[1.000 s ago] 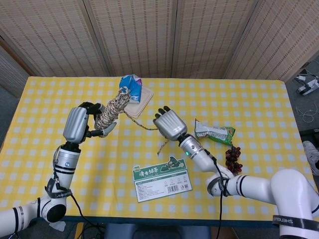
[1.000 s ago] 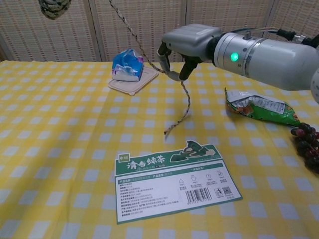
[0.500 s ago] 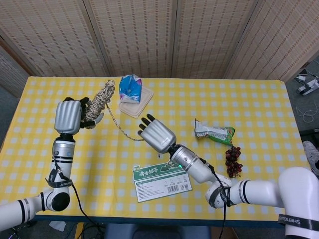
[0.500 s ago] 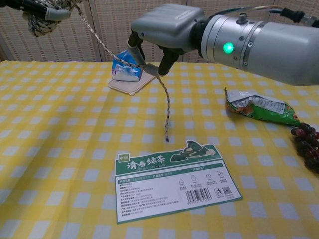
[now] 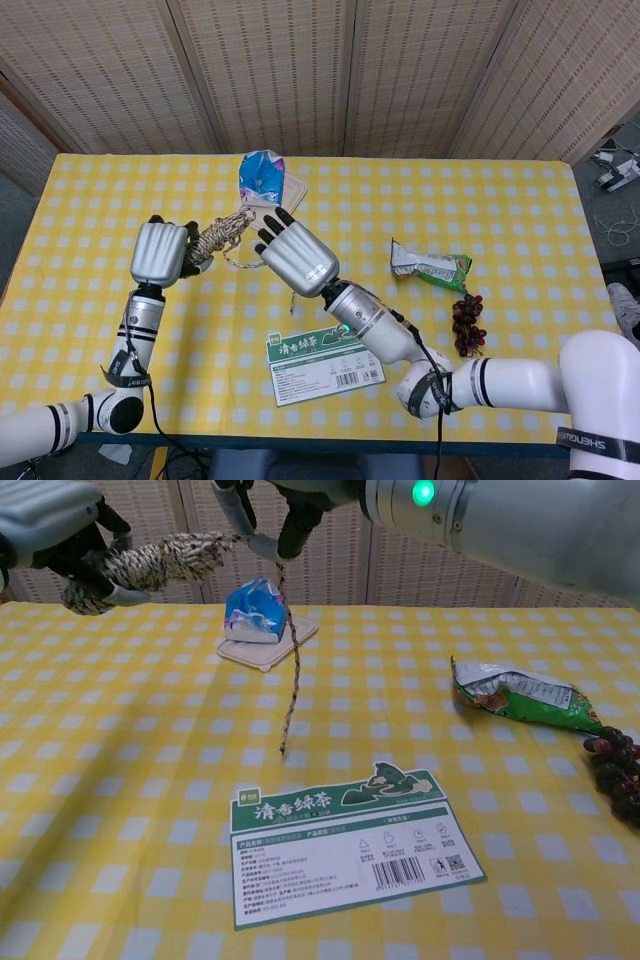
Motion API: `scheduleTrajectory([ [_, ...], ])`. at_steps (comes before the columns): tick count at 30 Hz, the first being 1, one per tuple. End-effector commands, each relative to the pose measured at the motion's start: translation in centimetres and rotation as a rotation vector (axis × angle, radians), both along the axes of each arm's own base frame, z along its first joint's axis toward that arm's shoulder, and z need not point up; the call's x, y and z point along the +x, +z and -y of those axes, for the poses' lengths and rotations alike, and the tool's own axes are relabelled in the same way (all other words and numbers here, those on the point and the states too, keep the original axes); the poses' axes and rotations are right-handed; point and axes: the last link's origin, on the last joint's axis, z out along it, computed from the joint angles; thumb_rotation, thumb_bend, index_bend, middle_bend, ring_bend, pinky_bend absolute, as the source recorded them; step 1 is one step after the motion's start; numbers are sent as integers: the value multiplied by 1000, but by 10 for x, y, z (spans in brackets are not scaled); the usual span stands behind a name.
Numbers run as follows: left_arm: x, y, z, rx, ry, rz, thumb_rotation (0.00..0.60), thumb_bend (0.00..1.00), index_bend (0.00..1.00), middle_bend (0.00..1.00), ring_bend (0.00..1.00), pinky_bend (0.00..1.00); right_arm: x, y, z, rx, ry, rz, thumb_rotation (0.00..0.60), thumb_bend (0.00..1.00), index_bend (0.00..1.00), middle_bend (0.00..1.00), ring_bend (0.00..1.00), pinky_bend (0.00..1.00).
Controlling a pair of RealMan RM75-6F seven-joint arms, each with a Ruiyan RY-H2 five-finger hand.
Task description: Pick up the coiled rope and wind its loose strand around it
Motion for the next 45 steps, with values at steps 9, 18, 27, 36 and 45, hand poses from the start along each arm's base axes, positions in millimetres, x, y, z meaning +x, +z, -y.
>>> scheduleTrajectory([
  [9, 17, -22, 28, -109, -180, 48, 501, 232, 749, 866, 669, 418, 15, 4, 22, -2, -49, 56, 600, 411, 658, 404, 237, 220],
  [18, 23, -21, 41, -145, -316, 171, 498, 232, 754, 866, 667, 418, 4, 4, 42, -16, -115, 47, 600, 410, 658, 404, 237, 220],
  [27, 27, -8, 42, -119, -435, 369, 503, 232, 751, 866, 665, 418, -7, -3, 50, 10, -147, 49, 600, 410, 657, 402, 237, 220],
  [36, 28, 6, 37, -104, -428, 510, 502, 232, 750, 866, 665, 418, -17, -12, 50, 49, -176, 83, 600, 411, 658, 402, 237, 221],
  [45, 30, 15, 32, -98, -370, 607, 506, 232, 750, 866, 666, 418, -23, -24, 44, 85, -172, 88, 600, 410, 658, 402, 236, 220],
])
